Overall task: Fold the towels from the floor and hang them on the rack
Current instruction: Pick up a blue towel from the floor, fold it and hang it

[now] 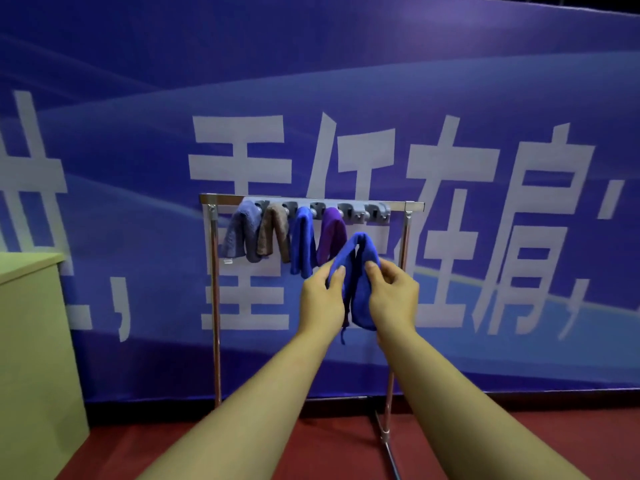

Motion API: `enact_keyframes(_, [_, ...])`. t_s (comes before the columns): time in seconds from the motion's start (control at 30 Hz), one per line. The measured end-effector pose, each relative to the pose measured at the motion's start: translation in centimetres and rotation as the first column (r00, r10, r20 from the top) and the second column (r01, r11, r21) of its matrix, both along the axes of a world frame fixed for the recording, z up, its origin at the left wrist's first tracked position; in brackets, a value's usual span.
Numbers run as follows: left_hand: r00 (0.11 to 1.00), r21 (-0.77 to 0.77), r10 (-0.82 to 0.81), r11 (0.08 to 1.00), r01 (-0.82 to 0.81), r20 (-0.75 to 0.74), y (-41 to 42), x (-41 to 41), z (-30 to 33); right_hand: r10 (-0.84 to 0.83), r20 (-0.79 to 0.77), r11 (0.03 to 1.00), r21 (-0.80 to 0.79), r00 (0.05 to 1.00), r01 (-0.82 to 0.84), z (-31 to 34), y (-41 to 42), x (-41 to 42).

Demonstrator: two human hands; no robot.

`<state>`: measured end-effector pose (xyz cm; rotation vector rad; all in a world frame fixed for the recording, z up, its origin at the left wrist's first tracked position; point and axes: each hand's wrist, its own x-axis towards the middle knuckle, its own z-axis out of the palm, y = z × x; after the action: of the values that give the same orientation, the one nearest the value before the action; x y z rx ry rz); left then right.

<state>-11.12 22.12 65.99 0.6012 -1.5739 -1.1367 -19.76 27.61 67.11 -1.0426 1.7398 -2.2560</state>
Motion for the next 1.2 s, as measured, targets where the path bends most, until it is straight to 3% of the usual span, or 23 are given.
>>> enact_keyframes(0.33, [0.990, -0.075, 0.142, 0.987, -0.142, -0.006, -7.8, -9.9, 1.9, -0.148, -0.175, 0.987, 0.033, 0.973, 0.156, 1.8, -6.3, -12.2])
enact_keyframes(0.57, [0.954, -0.120, 0.292, 0.947, -0.298, -0.067, -12.6, -16.7, 3.7, -0.143, -0.331, 0.984, 0.050, 0.933, 0.168, 3.9, -11.7, -18.5])
enact_keyframes(0.83, [0.907, -0.137, 0.418, 0.897, -0.420, -0.044, -16.8, -20.7, 3.7, -0.131, -0.384, 0.976, 0.114, 0.914, 0.187, 3.6, -16.5, -21.7])
enact_keyframes(1.03, [0.916, -0.173, 0.389, 0.913, -0.369, 0.101, -19.3, -21.2, 0.7, -0.064, -0.377, 0.959, 0.232, 0.924, 0.161, 1.5, -18.4, -22.7])
enact_keyframes(1.2, [0.957, -0.132, 0.258, 0.962, -0.241, 0.130, -19.6, -21.1, -0.6, -0.029, -0.408, 0.950, 0.273, 0.912, 0.152, -0.2, -18.9, -22.2])
